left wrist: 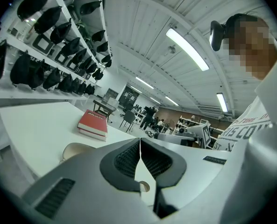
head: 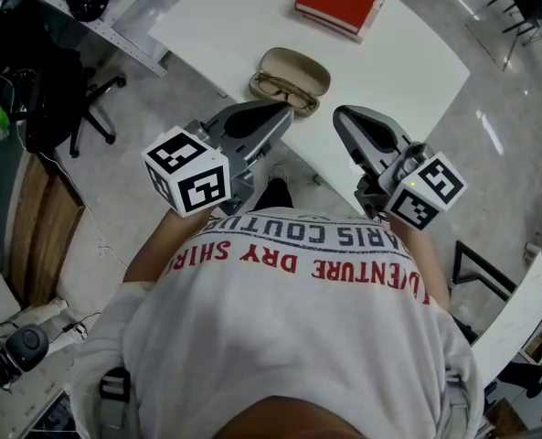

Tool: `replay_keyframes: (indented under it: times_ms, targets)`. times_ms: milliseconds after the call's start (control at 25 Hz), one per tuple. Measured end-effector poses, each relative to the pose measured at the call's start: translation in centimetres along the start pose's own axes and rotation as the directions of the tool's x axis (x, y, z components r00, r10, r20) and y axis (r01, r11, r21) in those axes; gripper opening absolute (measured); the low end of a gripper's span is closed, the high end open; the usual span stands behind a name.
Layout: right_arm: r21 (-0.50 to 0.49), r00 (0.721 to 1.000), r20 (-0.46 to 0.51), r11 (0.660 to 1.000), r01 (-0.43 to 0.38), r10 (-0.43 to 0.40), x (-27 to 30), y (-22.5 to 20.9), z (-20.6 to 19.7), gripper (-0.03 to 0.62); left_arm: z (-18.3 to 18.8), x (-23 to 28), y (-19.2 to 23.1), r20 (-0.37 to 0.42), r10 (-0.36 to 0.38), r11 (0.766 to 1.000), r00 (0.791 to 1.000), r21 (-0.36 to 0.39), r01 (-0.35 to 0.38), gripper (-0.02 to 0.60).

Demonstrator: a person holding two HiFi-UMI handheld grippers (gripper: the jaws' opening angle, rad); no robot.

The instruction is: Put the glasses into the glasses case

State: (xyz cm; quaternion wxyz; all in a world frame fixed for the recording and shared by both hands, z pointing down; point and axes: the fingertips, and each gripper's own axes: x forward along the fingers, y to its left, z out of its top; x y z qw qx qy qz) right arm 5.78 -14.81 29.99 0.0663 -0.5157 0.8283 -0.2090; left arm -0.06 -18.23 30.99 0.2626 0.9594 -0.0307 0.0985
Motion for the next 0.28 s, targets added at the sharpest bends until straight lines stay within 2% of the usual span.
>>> replay_keyframes:
  times_ms: [280]
  targets:
    - [0.008,1.0,0.0,1.0,0.013,-0.013,0.0,-0.48,-0.26,0.023,-0.41,0.27,0.38,-0.01,0.003,1.0,1.0,-0.005,-0.003,0.029]
